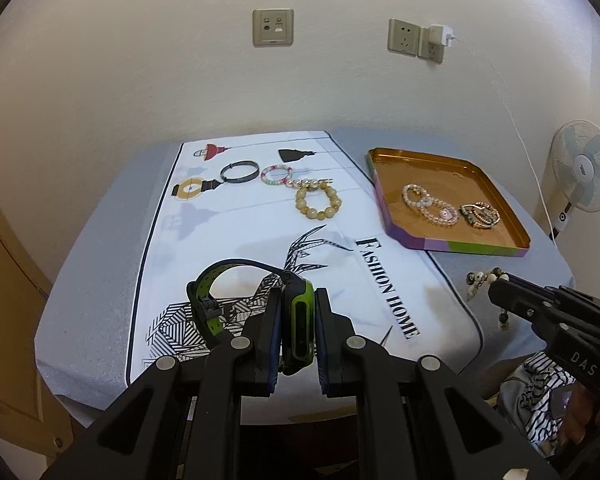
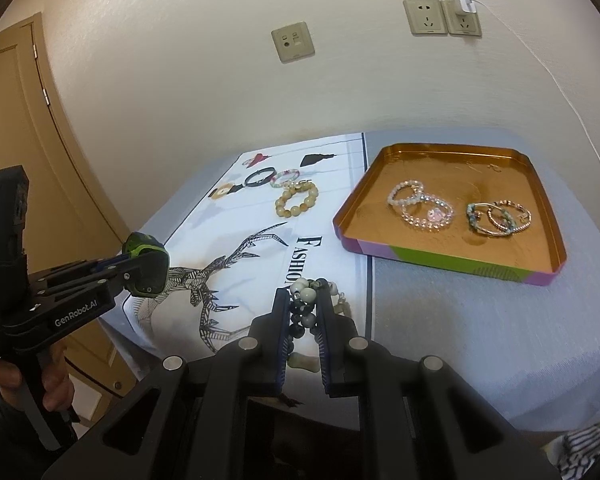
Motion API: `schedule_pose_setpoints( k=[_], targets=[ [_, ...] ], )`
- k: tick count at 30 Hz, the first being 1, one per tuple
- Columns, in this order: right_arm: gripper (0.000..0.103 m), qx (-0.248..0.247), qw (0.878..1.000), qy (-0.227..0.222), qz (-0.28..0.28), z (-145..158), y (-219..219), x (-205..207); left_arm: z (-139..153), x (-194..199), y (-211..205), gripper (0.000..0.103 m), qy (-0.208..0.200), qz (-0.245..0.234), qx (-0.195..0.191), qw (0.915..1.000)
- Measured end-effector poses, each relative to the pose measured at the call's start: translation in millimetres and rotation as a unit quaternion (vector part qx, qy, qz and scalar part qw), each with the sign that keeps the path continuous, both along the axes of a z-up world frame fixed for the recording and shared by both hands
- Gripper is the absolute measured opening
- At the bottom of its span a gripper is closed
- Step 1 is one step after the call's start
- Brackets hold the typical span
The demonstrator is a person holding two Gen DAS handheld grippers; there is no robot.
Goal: Organize jewelry
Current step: 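Carry the watch with the left tool while the right tool carries the beaded bracelet to the tray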
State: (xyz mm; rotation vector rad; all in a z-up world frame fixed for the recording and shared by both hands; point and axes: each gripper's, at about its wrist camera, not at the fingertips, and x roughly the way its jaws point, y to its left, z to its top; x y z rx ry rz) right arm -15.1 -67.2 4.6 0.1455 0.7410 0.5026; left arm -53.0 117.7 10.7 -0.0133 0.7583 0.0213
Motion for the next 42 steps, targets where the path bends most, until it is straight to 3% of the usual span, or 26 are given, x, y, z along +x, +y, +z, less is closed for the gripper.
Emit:
schedule_pose_setpoints(
  k=[7,13,18,24,29,42],
  targets=[
    [0.014,-0.003,1.000,-0.017,-0.026,12,-25,13,22,21,-25,0.012,-0.018,-0.045,0.000,0.9988],
    [0.014,-0.017,0.997,-0.029,-0.063,25,-55,50,48,74,-63,0.013,-0.039,-0.099,-0.010,0.9942],
    [0.014,-0.023,0.995,-0.031,-0.086,29,-78,93,52,129,-96,0.013,-0.038,-0.124,-0.005,0.9916],
    [0.014,-0.023,0.993,-0.026,-0.114,26,-100,148,28,206,-136,0.013,-0.005,-0.144,0.011,0.9895],
    [0.014,-0.029,0.992,-0.002,-0.124,5,-110,189,-1,250,-147,0.013,0.032,-0.128,0.007,0.9912],
    [0.014,-0.051,0.991,0.027,-0.118,-23,-115,231,-26,281,-166,0.013,0.048,-0.130,0.029,0.9900]
  ],
)
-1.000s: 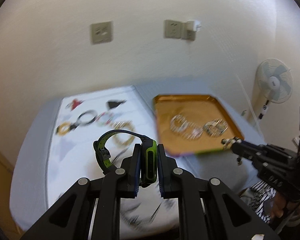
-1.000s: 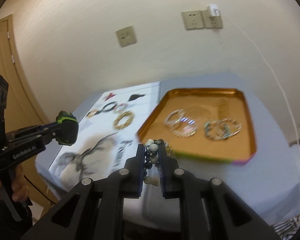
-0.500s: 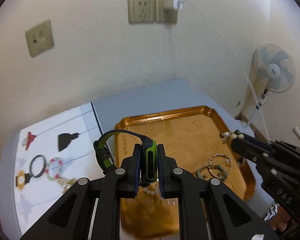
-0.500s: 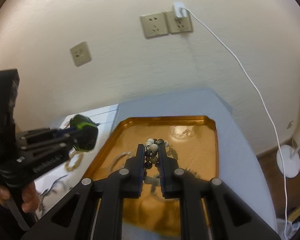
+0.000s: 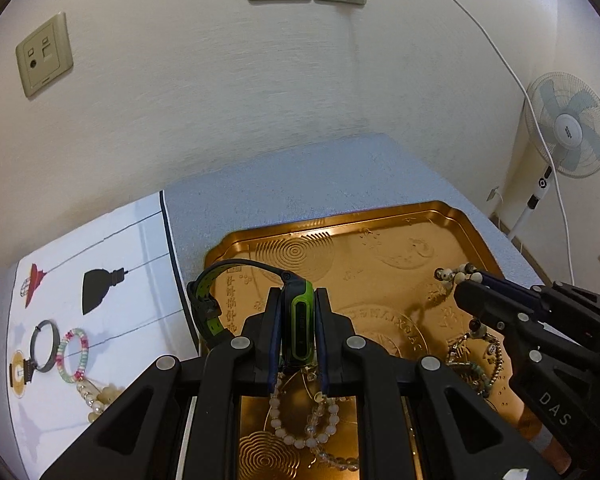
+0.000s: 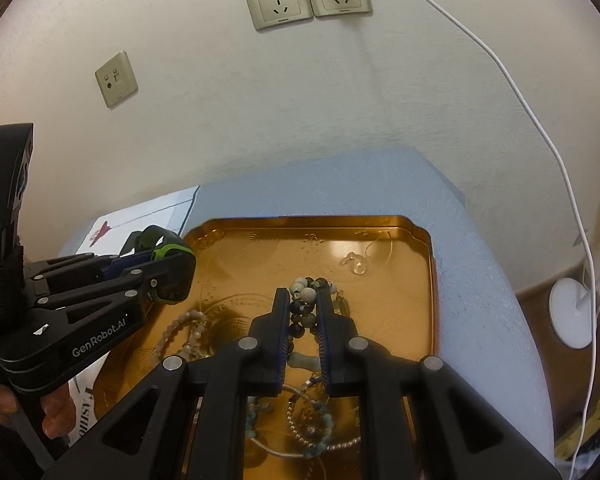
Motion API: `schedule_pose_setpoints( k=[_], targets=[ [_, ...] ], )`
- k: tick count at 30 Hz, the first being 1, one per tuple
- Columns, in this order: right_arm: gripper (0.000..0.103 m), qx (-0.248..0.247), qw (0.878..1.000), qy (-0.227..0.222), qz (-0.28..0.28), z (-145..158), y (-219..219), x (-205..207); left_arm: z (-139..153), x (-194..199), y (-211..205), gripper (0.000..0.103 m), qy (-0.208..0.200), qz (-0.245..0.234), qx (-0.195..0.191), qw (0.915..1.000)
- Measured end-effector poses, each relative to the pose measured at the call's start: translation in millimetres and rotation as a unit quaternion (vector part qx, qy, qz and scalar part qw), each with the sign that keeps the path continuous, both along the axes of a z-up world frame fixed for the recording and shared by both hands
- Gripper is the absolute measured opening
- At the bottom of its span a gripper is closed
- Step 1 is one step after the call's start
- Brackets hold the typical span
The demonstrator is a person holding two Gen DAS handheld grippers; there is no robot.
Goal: Organize jewelry
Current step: 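Carry the watch with the left tool while the right tool carries the beaded bracelet to the tray, then release the watch and beaded bracelet into the tray by opening both tools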
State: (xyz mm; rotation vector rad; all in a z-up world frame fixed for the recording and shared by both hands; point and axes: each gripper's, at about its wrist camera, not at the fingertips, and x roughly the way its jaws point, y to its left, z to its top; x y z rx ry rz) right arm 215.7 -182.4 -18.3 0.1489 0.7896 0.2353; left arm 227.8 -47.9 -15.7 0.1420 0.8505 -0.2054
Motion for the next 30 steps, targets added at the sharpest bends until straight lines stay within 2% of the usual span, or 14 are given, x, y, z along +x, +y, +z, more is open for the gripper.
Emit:
schedule_pose_setpoints(
  k=[13,15,16,17,18,19,20,21,22,27,30],
  targets=[
    [0.014,-0.001,1.000,0.010,-0.002,-5,-3,2,-9,5,-5,0.013,0.010,0.003,0.012,0.9999],
    [0.015,0.006,1.000,0.020,-0.006,-7,-5,4,-8,5,-5,0.018,0.001,0.004,0.015,0.9999],
    [0.016,0.009,1.000,0.024,-0.009,-8,-6,5,-7,4,-5,0.035,-0.002,0.006,0.019,0.9998],
    [0.018,0.010,0.999,0.030,-0.011,-9,-7,6,-6,3,-6,0.072,-0.004,0.006,0.022,0.9997],
    [0.029,0.010,0.999,0.035,-0.012,-10,-8,6,-4,1,-6,0.090,-0.012,0.010,0.028,0.9995],
    [0.042,0.010,0.999,0.037,-0.015,-10,-9,5,0,-2,-6,0.098,-0.033,0.029,0.047,0.9980],
    [0.053,0.011,0.999,0.034,-0.019,-8,-11,3,5,-8,-6,0.099,-0.064,0.036,0.062,0.9953],
    [0.070,0.013,0.999,0.027,-0.022,-6,-13,-1,8,-11,-7,0.100,-0.080,0.033,0.071,0.9937],
    [0.077,0.014,1.000,0.013,-0.023,-1,-14,-7,12,-16,-8,0.103,-0.091,0.028,0.079,0.9923],
    [0.079,-0.001,0.999,-0.028,-0.032,22,-15,-42,30,-47,-6,0.103,-0.110,0.026,0.078,0.9906],
    [0.080,0.001,0.998,-0.055,-0.028,38,-11,-79,37,-75,0,0.103,-0.120,0.030,0.074,0.9895]
  ],
)
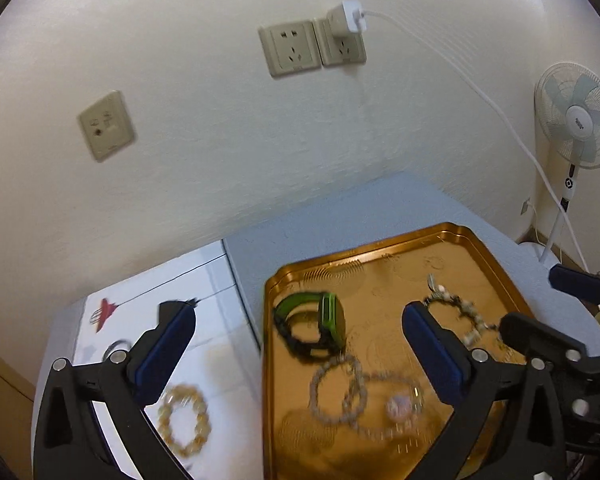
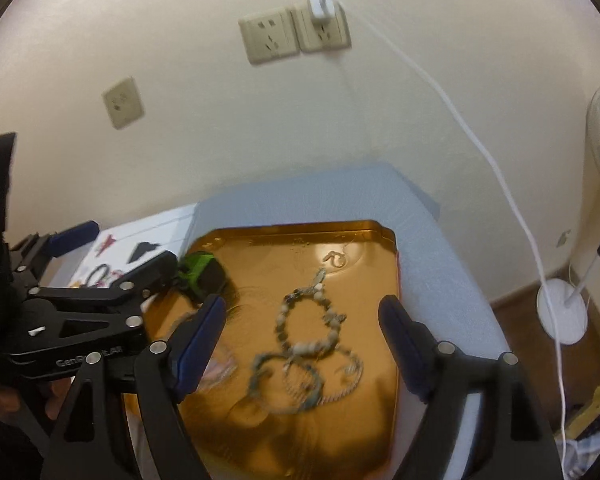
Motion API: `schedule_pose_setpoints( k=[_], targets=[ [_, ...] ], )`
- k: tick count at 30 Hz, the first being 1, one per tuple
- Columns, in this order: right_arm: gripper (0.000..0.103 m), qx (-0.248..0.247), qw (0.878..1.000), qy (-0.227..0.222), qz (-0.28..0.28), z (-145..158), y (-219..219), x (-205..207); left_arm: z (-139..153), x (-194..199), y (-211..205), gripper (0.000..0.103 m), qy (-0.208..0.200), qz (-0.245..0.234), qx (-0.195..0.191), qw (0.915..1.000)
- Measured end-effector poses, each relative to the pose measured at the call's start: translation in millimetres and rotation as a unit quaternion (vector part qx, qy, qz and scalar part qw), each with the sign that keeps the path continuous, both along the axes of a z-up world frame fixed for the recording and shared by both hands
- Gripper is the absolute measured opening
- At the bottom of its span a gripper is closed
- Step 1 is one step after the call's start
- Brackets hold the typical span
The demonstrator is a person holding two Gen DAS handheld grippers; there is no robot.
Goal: Organize jewelry
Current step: 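Release the watch and beaded bracelet into the tray by opening both tools, then move both open tools back over the remaining jewelry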
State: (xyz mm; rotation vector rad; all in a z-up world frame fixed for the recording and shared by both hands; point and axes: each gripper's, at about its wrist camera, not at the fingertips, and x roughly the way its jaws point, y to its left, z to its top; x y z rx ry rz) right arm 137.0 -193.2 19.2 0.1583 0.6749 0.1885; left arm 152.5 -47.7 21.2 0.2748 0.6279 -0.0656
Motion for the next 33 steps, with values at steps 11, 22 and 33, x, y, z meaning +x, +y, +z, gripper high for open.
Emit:
schedule_pose_setpoints(
  k=[11,22,33],
  targets=[
    [0.103,0.009,0.998,-0.053,0.024,15,34,-122,1,-134,49,0.103,-0.002,0.025,-0.036,0.9990],
    [0.103,-0.005,0.996,-0.045,0.075,4,81,-202,-15,-243,115,0.103,-0.011,0.098,-0.046,0.9941],
    [0.103,-0.040,0.994,-0.044,0.095,4,120,-240,-11,-297,145,0.103,-0.042,0.108,-0.069,0.9908]
  ],
)
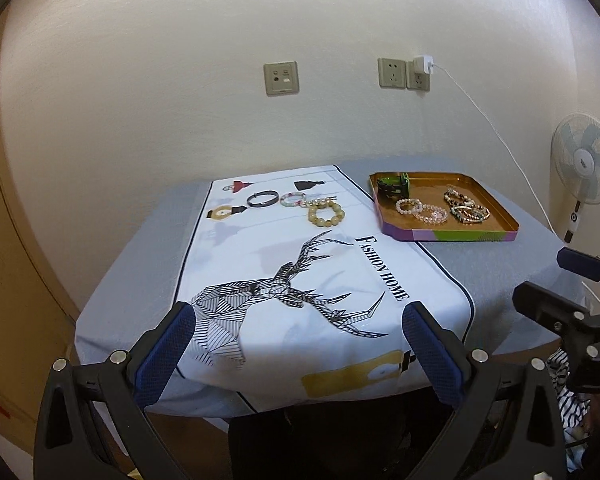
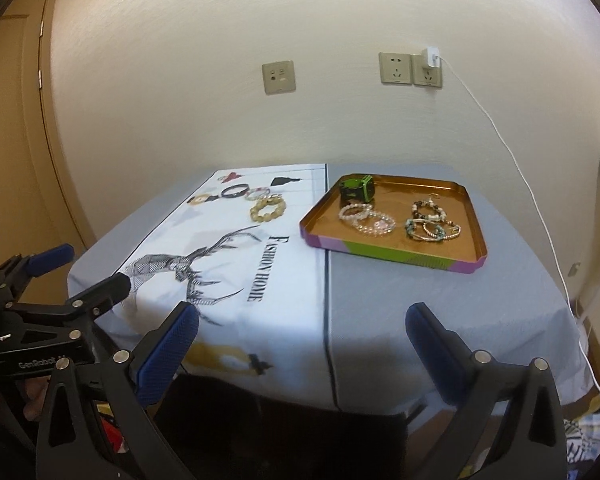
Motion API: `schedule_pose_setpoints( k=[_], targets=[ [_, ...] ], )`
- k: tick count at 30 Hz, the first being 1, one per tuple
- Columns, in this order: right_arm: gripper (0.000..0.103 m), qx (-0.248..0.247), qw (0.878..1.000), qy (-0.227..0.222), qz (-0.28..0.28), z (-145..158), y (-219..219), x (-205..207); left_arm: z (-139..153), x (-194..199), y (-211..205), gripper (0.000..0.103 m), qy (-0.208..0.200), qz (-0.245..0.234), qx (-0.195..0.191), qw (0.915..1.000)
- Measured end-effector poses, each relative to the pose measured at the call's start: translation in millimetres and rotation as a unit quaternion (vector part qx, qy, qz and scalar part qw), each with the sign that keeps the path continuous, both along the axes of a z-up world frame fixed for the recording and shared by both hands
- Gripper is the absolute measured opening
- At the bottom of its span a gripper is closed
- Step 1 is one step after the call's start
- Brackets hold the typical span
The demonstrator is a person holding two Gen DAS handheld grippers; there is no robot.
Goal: Organize jewelry
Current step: 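Move both open tools back over the remaining jewelry, then grasp the pearl-and-gold pin with the right tool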
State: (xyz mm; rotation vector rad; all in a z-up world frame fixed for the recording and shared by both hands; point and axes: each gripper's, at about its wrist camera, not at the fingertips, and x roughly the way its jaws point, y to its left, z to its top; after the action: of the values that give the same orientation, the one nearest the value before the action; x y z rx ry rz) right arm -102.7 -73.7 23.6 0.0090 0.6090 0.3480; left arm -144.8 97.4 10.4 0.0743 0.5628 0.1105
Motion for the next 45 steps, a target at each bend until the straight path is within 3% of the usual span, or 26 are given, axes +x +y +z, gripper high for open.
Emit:
schedule_pose_setpoints(
  k=[13,20,26,32,36,40,45],
  targets=[
    [0.103,-0.005,1.000,0.003,0.000,2,26,22,12,16,42,0.103,-0.015,0.028,-0.019,0.9993],
    [0.103,0.008,1.000,0.016,0.006,-9,33,50,7,54,52,0.103,0.012,0.036,-0.007,0.9992],
    [0.103,0.012,0.999,0.024,0.026,-4,45,99,6,88,59,0.103,0.021,0.034,0.001,0.9992],
    [0.103,-0.020,0.999,0.015,0.048,5,63,169,14,155,79,0.103,0.039,0.047,0.015,0.9980],
    [0.103,-0.049,0.996,0.029,0.064,-1,84,220,13,199,92,0.103,0.049,0.047,-0.004,0.9976],
    [0.103,-0.077,0.992,0.052,0.088,-17,112,258,-1,242,111,0.103,0.086,0.043,-0.042,0.9945],
    [0.103,-0.122,0.981,0.080,0.129,-39,151,292,-15,264,127,0.103,0.106,0.066,-0.059,0.9904]
  ],
)
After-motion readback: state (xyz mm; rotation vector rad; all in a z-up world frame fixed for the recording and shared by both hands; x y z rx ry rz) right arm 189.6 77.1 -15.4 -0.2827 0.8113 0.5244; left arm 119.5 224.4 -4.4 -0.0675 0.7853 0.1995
